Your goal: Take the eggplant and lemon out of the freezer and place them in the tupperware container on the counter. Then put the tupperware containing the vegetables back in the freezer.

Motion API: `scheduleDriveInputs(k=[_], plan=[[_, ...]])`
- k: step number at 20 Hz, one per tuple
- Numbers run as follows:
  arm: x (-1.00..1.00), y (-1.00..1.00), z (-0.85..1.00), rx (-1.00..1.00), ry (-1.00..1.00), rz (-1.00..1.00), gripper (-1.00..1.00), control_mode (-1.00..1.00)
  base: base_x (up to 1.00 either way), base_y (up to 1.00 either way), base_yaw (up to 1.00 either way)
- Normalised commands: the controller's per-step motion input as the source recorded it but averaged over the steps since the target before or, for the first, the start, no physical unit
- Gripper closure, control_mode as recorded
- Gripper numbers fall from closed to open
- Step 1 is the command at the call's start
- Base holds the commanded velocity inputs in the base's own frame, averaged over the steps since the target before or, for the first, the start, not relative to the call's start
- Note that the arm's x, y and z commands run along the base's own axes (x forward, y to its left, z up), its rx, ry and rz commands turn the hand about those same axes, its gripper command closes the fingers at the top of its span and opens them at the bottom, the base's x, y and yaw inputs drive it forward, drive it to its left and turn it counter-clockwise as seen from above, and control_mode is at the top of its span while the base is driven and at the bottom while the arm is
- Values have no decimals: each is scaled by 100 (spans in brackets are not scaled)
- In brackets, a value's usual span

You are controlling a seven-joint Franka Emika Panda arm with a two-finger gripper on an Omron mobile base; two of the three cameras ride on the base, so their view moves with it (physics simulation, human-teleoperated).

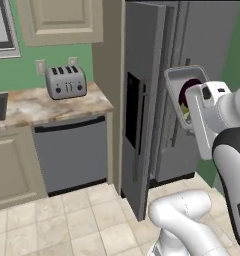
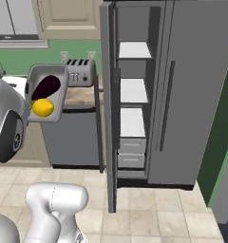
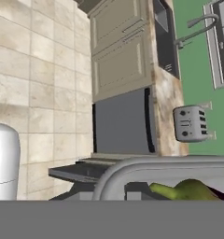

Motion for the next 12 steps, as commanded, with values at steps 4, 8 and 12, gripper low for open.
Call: scheduleDriveInputs(k=[4, 8, 12], plan=[[0, 0, 0, 0, 0, 0, 100, 100, -26, -59, 2], [0, 0, 0, 0, 0, 0, 100, 100, -13, -59, 2], [0, 0, 0, 0, 0, 0, 100, 100, 0, -53, 3]])
